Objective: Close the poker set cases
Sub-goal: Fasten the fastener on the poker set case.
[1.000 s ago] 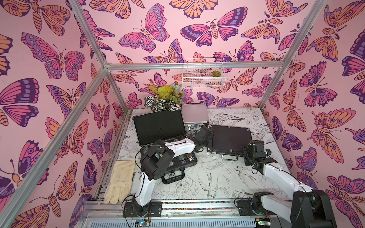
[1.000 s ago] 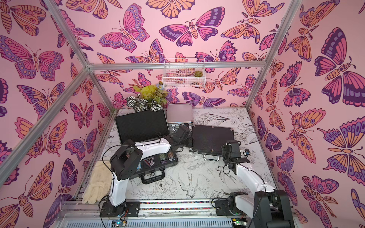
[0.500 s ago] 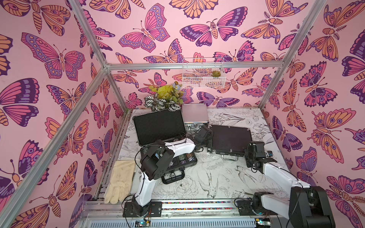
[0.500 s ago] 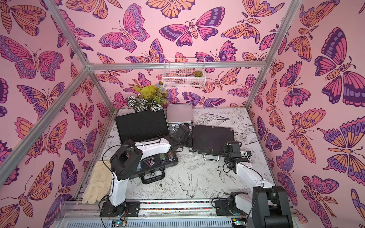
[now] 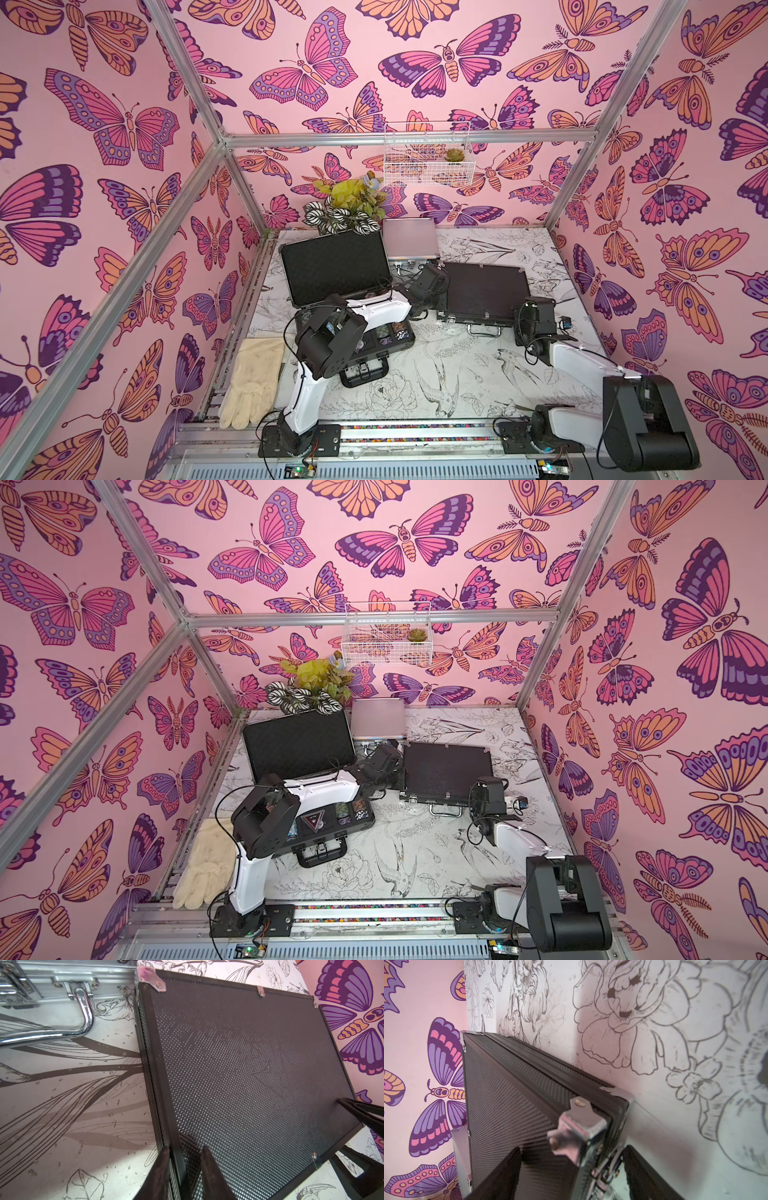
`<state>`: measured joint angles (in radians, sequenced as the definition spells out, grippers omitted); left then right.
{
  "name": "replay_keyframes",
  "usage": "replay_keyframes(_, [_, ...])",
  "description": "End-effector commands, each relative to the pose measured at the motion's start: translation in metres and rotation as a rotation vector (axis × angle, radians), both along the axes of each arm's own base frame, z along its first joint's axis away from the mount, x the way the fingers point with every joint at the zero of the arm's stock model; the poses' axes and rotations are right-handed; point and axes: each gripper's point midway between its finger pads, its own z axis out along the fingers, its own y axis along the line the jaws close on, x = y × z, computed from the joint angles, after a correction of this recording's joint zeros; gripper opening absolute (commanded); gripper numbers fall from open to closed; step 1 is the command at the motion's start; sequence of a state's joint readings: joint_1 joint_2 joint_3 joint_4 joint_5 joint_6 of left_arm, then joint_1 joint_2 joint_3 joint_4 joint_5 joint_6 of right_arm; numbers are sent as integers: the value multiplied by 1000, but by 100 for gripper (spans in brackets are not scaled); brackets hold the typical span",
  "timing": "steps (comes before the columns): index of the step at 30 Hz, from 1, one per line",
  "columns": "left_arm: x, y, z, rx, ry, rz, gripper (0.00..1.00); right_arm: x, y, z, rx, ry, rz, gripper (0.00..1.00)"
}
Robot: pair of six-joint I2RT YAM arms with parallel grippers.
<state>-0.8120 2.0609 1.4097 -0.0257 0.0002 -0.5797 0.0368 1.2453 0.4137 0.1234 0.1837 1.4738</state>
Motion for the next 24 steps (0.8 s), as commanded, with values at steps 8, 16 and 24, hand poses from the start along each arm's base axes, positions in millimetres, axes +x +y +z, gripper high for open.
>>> replay_keyframes(8, [-32,21,-62,166,145,-42,28,-27,8,-2,5,107,67,78])
replay_keyframes(16, [-32,20,-64,164,149,-43,28,-19,19,-18,69,94,56,78])
replay_keyframes(24, [-33,22,-63,169,146,-43,28,-18,9,-31,12,118,24,77])
